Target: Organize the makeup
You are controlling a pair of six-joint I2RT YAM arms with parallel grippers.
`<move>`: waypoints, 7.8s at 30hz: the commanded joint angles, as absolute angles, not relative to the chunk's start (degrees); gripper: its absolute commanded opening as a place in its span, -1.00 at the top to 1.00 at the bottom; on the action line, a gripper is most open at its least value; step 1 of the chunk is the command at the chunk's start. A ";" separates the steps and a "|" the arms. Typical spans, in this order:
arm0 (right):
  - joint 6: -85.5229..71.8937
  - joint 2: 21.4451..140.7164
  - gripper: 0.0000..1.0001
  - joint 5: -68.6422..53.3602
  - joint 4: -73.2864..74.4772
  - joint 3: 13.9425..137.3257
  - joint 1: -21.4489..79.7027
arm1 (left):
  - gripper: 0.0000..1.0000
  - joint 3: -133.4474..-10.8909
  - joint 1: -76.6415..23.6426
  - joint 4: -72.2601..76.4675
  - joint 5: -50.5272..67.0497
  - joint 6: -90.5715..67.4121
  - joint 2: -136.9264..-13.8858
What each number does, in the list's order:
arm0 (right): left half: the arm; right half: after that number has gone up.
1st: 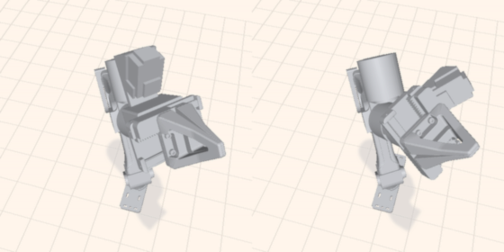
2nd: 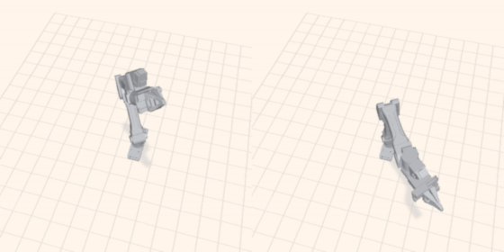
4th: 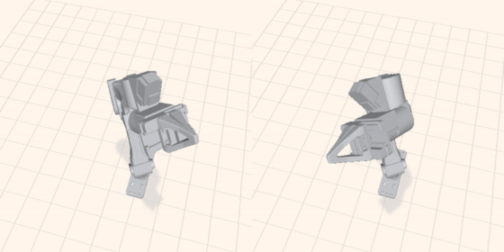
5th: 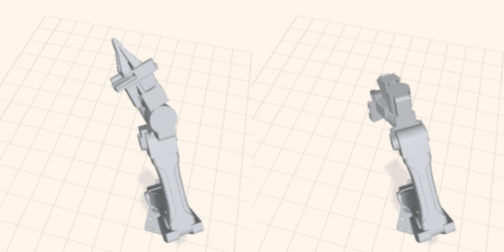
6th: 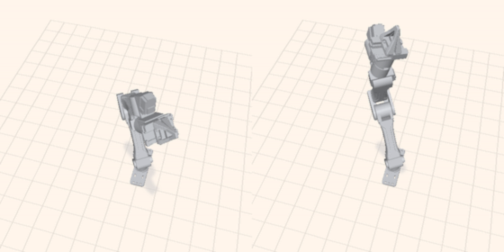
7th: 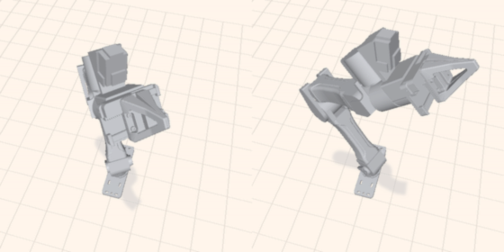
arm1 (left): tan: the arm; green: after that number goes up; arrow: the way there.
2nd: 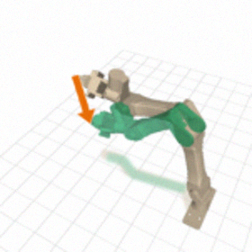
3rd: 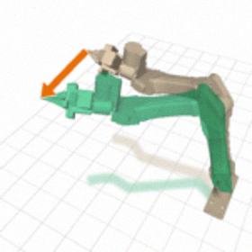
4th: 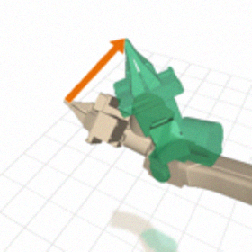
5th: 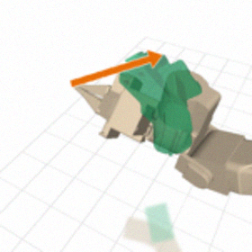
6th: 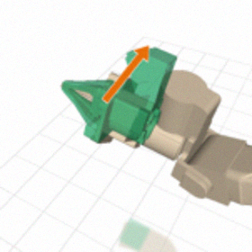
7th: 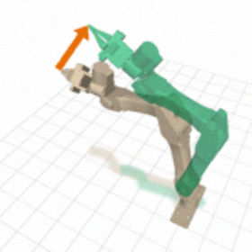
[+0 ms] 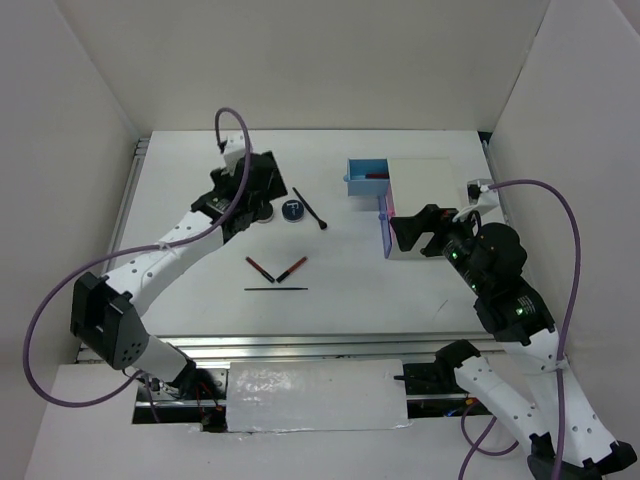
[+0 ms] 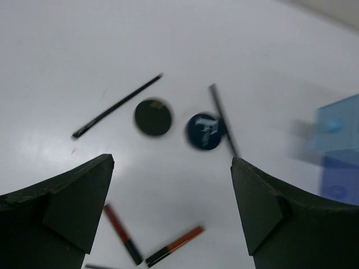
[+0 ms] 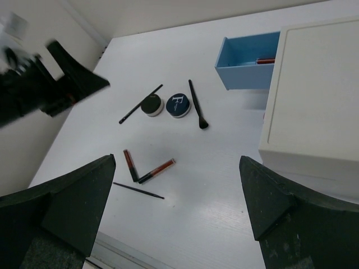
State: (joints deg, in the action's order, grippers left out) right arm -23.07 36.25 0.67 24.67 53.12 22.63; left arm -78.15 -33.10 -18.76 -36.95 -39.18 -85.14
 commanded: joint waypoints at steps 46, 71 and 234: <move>-22.76 36.12 -0.99 -1.06 22.68 53.00 22.94 | 0.09 -59.50 -24.87 -32.78 -24.08 -77.17 -100.81; -22.68 35.77 -1.00 -0.44 22.85 52.91 22.94 | 1.00 -62.49 -24.08 -33.93 -32.51 -74.18 -93.53; -21.80 39.11 -0.99 -3.60 21.97 53.26 23.03 | 1.00 -74.69 -35.86 -11.09 -8.45 -10.12 -97.67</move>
State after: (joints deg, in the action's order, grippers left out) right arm -22.83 39.90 -4.67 23.99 52.90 22.74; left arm -69.34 -35.11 -14.02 -11.94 -13.37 -104.79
